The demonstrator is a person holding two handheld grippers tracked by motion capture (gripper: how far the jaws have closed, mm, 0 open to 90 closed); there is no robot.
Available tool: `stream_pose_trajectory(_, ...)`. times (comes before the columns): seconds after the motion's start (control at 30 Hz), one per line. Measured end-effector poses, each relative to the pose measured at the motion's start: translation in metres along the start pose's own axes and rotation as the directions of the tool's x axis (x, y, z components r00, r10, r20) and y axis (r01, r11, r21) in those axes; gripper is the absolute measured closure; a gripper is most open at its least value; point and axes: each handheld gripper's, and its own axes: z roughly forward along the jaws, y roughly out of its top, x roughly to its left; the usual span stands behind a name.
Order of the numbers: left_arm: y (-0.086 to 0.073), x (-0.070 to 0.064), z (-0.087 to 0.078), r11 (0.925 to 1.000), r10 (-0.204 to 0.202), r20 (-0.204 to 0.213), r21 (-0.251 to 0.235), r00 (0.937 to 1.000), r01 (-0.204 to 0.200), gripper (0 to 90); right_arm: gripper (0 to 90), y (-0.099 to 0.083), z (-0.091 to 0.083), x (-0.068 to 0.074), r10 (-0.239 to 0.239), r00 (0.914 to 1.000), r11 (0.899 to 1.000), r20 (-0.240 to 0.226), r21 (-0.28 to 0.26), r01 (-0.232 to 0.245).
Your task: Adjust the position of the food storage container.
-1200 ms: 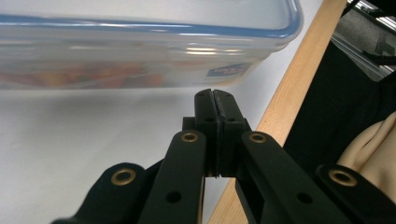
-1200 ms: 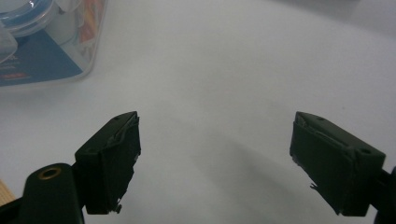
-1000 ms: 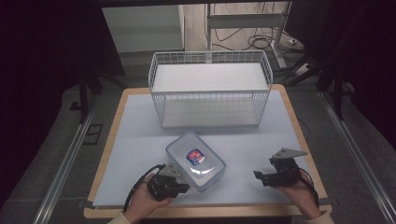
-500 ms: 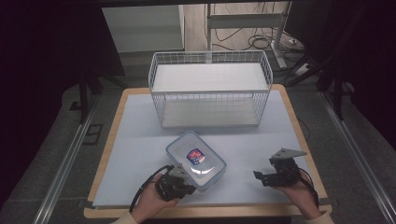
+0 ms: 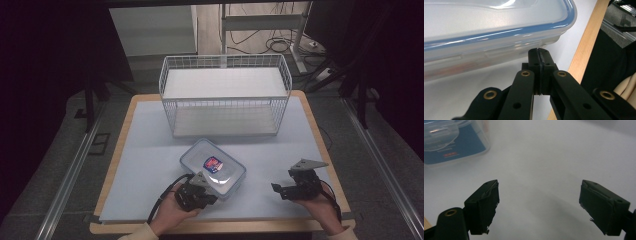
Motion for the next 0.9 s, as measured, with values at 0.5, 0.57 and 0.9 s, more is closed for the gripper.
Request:
stream_pose_trajectory(0.5,0.025,-0.002,0.021,0.9994,-0.023,-0.027,-0.027,0.9994,0.023,89.9,16.3,0.000,0.000,-0.001,0.001,1.0000,1.000,-0.001,-0.004,-0.001)
stream_pose_trajectory(0.57,0.030,-0.001,0.025,0.9990,-0.031,-0.034,-0.033,0.9989,0.030,89.9,16.3,0.000,0.000,-0.001,0.002,1.0000,1.000,-0.001,-0.005,-0.002)
stream_pose_trajectory(0.9,0.046,0.002,0.040,0.9978,-0.052,-0.054,-0.043,0.9972,0.050,89.9,16.3,-0.001,0.001,-0.003,0.002,1.0000,1.000,-0.005,0.000,-0.002)
